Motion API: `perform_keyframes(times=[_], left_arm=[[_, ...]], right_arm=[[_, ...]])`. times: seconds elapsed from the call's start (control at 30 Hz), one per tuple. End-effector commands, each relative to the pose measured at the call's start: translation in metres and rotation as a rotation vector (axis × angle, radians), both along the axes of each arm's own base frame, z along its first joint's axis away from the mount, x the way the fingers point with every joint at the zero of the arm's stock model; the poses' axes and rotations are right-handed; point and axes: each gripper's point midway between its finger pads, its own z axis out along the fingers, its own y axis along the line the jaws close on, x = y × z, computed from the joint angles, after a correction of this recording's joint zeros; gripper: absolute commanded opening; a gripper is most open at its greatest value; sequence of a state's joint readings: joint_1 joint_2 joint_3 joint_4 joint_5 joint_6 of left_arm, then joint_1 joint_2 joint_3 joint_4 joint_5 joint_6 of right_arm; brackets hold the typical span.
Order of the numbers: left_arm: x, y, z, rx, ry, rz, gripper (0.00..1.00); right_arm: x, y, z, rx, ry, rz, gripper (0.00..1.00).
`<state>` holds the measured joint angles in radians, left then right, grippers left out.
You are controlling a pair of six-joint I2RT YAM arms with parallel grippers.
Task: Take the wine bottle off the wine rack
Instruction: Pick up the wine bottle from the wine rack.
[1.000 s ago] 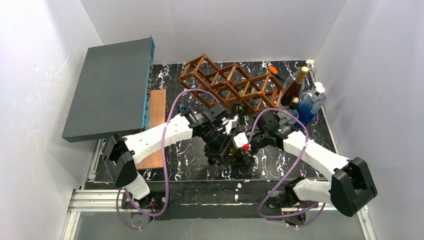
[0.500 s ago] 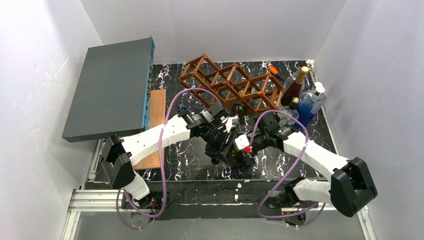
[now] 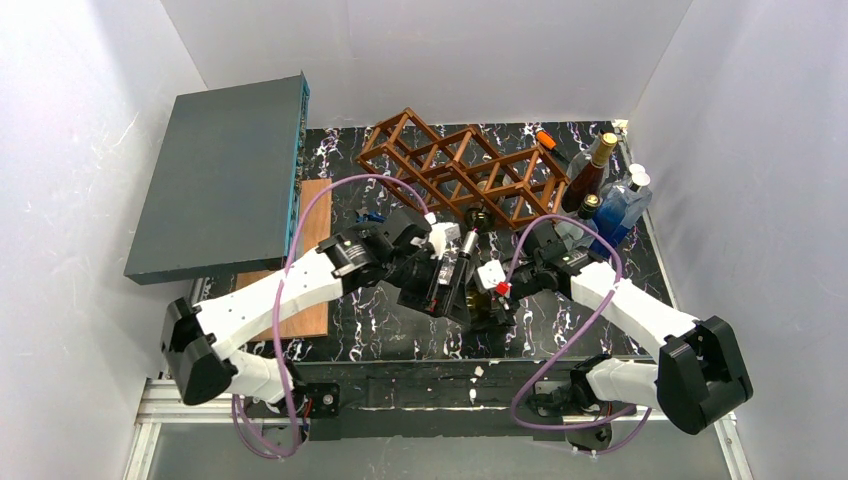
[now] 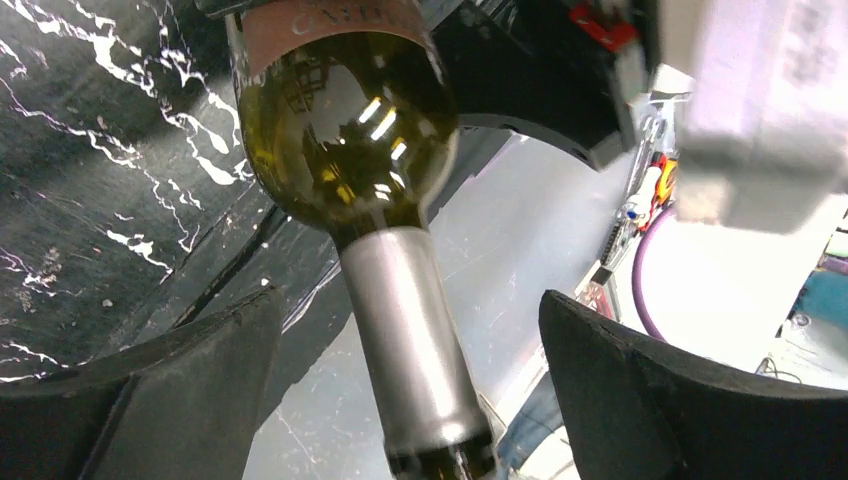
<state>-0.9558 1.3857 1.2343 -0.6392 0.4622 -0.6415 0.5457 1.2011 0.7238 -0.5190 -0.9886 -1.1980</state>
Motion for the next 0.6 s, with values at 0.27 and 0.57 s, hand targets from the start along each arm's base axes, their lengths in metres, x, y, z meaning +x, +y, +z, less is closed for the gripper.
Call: perform_keyframes(times=[0.27, 0.57], left_arm=[[0.026, 0.012, 0.069, -0.298, -0.381, 0.104, 0.98], [0.036, 0.028, 0.095, -0.548, -0.744, 0.111, 0.98]], right_arm=[[0.001, 0.002, 0.033, 0.131, 0.048, 0.004, 0.34], [0.006, -0.001, 0.052, 0.201, 0.14, -0.033, 0.33]])
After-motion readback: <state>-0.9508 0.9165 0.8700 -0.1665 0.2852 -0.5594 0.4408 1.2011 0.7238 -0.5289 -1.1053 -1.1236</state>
